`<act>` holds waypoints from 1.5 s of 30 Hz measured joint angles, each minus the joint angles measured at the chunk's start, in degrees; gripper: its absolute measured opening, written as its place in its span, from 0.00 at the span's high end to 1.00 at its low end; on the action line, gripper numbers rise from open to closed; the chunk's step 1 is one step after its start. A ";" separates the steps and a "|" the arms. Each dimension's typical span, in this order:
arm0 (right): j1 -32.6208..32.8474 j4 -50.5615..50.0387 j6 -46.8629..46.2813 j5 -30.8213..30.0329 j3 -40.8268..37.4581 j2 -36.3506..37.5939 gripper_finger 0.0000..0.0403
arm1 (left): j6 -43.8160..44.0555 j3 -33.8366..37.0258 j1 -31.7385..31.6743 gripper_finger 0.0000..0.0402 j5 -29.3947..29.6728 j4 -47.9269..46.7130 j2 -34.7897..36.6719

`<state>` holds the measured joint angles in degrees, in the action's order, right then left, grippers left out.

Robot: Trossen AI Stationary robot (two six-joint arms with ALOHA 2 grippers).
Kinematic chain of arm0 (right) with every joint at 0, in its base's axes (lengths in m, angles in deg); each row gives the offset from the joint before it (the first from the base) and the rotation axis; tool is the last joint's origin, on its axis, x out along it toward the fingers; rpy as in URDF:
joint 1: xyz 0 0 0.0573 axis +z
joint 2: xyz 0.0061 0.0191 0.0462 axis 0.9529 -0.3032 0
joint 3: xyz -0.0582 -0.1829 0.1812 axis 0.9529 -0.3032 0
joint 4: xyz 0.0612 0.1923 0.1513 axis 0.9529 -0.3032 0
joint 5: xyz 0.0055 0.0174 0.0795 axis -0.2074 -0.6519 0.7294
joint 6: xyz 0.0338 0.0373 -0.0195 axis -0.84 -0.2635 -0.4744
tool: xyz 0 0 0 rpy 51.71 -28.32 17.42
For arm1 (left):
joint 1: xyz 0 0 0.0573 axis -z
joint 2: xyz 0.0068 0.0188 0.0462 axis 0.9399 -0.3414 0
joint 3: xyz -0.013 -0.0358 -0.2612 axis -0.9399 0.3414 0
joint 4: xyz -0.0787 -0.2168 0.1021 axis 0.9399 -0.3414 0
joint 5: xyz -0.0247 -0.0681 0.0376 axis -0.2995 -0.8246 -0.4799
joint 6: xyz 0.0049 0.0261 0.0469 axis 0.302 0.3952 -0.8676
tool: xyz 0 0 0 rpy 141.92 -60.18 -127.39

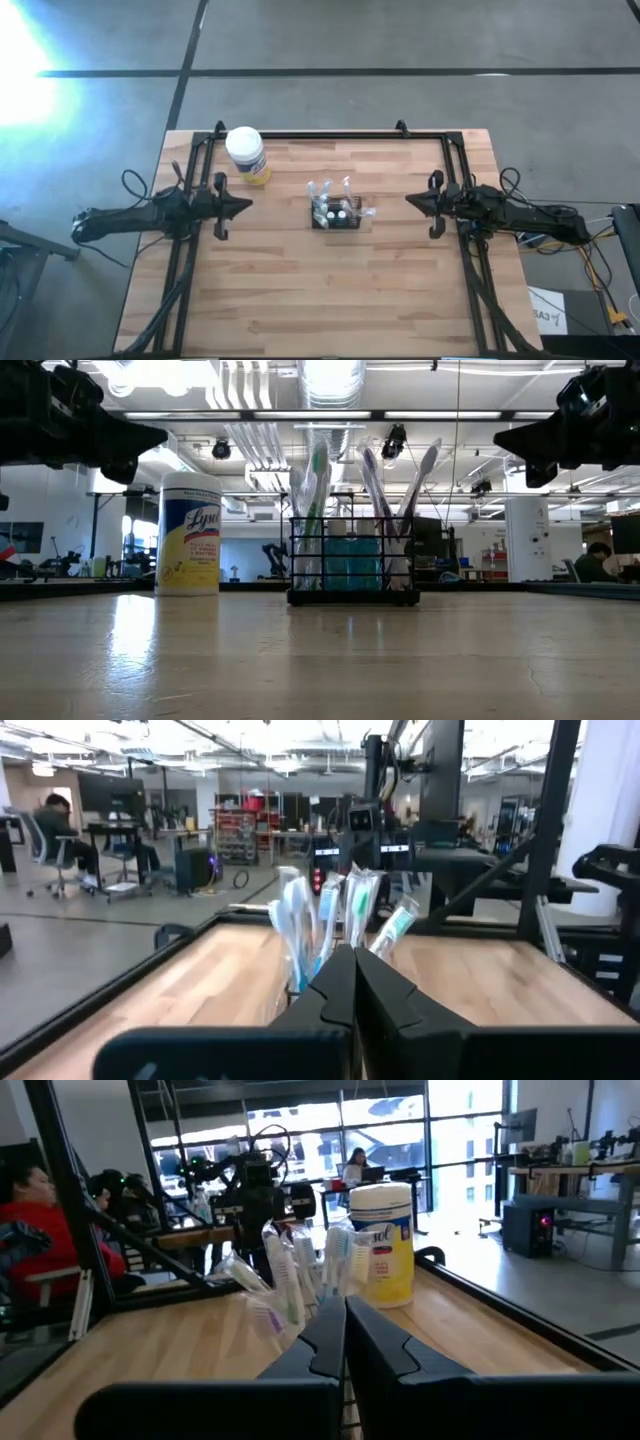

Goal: Pick & Place toothbrushing station
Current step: Return to Home Position

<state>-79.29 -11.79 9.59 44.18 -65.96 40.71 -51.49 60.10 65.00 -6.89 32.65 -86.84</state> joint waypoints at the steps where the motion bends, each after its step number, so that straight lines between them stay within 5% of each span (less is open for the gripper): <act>1: -0.02 -0.65 0.10 -0.02 0.00 0.38 0.98 | -0.02 0.02 0.00 1.00 -0.01 -0.61 0.61; 21: 0.02 -3.46 -2.22 -1.15 0.02 2.18 0.98 | 8.86 0.09 0.02 0.95 -0.55 -6.25 3.27; 45: 0.02 -3.48 -1.90 -1.13 0.02 1.75 0.98 | 8.90 0.15 0.02 0.95 -0.55 -6.49 3.06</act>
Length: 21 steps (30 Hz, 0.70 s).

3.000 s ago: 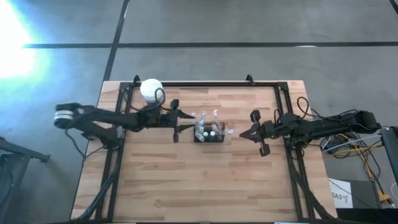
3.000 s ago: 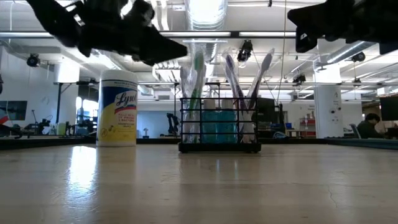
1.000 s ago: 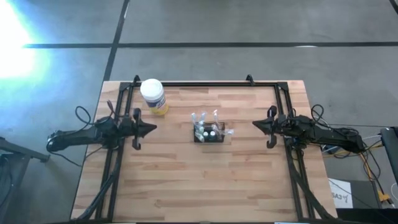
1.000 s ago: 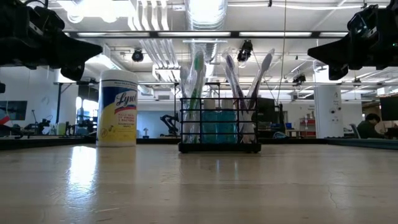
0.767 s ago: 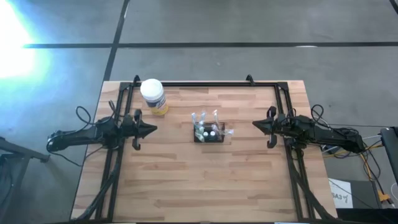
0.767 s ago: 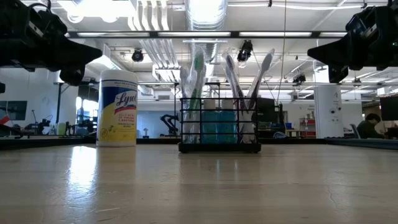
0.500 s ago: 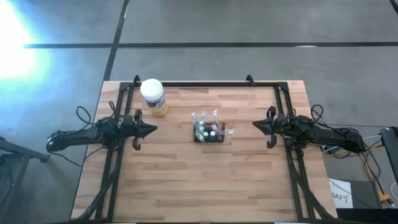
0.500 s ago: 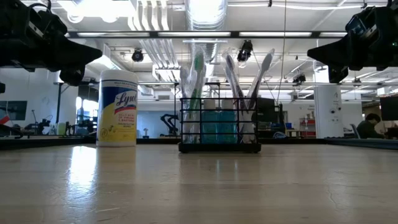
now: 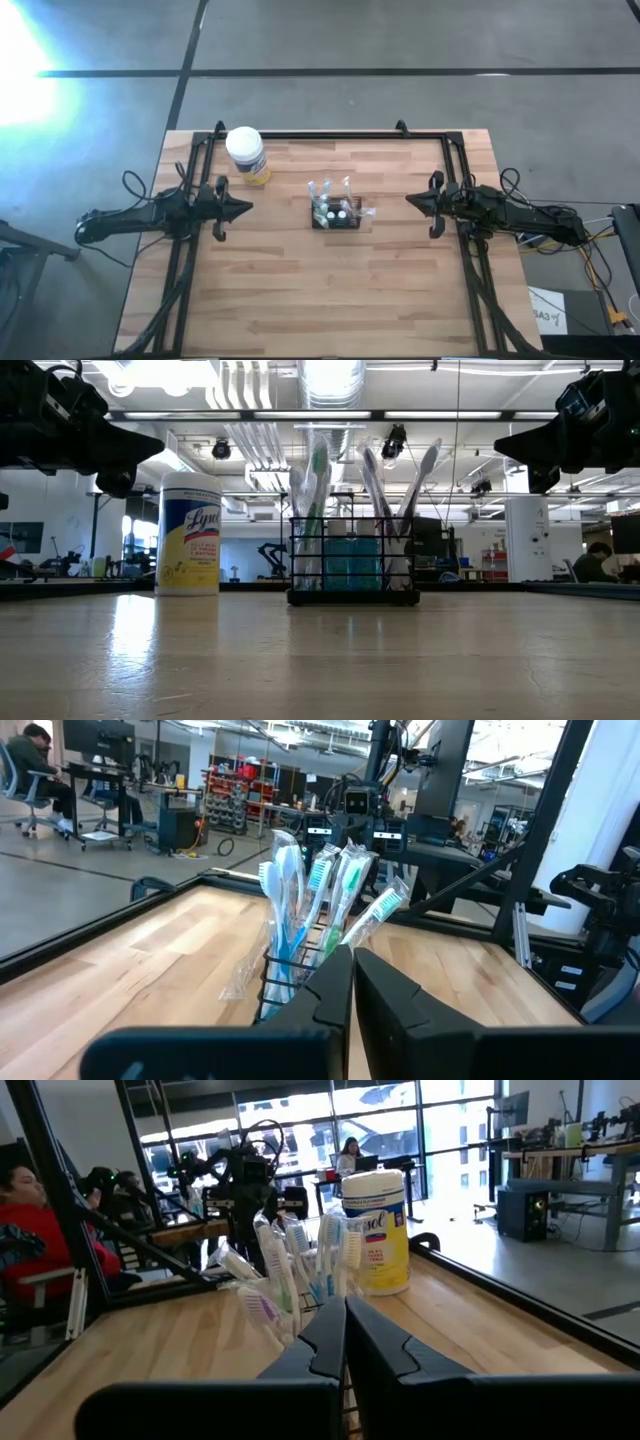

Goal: Pick & Place toothbrushing station
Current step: Return to Home Position

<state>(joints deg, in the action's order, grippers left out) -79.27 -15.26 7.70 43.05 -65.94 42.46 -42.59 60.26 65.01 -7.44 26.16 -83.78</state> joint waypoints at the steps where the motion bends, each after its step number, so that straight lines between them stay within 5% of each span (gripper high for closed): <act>1: 0.00 0.00 0.03 -0.01 0.00 0.00 0.98 | 0.00 0.00 -0.01 0.95 -0.02 0.00 0.00; 21: 0.00 0.00 0.03 0.00 0.02 0.00 0.98 | -0.02 0.04 0.01 0.95 0.00 0.00 0.00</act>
